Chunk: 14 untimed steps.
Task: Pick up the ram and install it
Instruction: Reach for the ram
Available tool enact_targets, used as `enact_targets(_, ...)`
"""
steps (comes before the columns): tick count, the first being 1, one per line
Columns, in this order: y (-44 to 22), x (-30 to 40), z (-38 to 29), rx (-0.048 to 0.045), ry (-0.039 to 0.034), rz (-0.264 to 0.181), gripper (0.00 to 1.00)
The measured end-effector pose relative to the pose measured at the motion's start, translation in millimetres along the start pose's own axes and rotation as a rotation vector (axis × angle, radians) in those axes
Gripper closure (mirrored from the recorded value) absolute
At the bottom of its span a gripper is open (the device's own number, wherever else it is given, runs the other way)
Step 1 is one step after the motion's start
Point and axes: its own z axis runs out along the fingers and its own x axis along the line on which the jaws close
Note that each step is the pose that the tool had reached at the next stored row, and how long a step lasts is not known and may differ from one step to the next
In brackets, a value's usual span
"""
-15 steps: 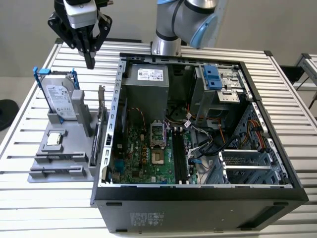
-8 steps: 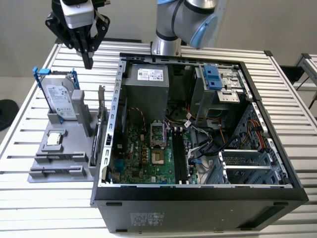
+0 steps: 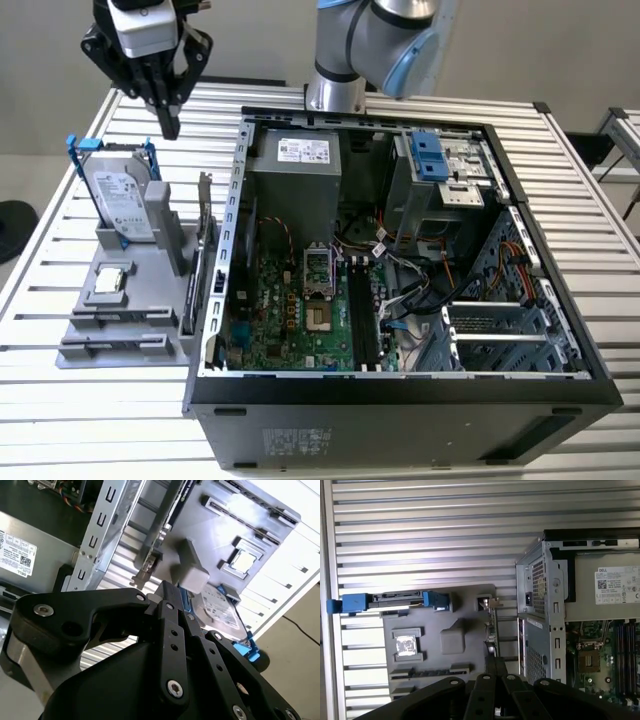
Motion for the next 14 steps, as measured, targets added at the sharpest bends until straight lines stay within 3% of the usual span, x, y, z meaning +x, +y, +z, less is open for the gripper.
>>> enact_targets(14, -2.2, 16.9, -0.3, -0.0001, 0.0002, -0.005, 1.00)
